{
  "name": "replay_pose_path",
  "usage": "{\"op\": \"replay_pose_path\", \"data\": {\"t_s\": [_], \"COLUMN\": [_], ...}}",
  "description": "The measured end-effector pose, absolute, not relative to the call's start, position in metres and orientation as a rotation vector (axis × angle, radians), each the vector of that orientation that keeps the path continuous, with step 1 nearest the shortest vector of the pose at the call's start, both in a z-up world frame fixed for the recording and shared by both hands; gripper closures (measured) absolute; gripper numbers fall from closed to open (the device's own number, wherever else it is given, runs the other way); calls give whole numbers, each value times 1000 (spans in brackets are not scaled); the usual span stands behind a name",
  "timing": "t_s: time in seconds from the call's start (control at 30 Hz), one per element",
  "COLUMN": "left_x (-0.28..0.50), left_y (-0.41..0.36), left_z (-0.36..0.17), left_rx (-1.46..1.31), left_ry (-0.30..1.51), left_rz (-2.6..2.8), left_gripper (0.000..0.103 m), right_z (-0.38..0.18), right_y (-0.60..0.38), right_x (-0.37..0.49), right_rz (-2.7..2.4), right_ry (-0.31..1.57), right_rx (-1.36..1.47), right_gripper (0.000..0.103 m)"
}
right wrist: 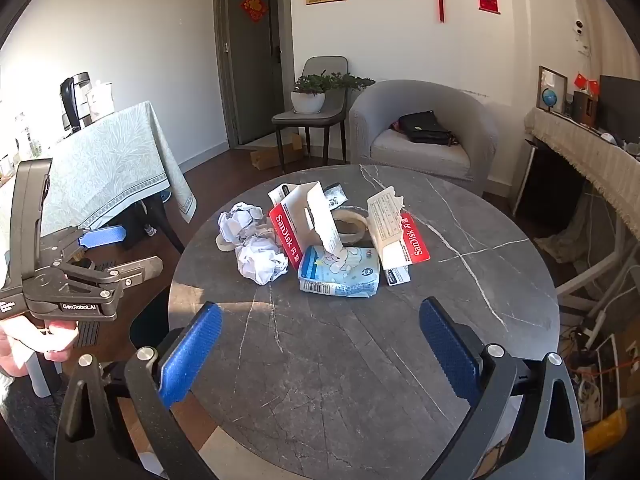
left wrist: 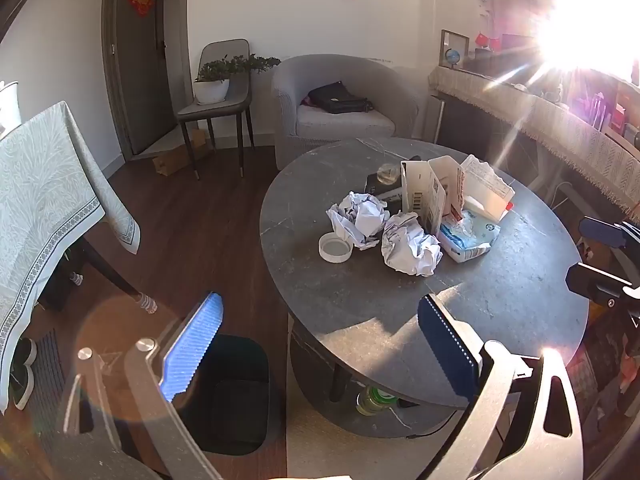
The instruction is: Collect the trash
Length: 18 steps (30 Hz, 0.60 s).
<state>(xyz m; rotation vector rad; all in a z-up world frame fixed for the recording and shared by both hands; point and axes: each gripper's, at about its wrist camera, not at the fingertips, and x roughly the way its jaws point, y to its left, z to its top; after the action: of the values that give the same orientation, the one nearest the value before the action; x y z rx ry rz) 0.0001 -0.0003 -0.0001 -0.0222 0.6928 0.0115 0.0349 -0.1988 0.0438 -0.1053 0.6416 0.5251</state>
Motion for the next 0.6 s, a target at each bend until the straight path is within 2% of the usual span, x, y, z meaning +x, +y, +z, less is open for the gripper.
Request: {"op": "replay_pose_path", "data": {"t_s": [0.6], "left_x": [1], "left_y": [1], "left_z": [-5], "left_rx": [-23], "left_ry": [698], "left_rz": [16], "left_gripper": [3], "right_z": [45], "right_y": [-197], "right_x": [35], "right_rz": [526], "right_ry": [632], "right_rx": [-116], "right_gripper": [3]}}
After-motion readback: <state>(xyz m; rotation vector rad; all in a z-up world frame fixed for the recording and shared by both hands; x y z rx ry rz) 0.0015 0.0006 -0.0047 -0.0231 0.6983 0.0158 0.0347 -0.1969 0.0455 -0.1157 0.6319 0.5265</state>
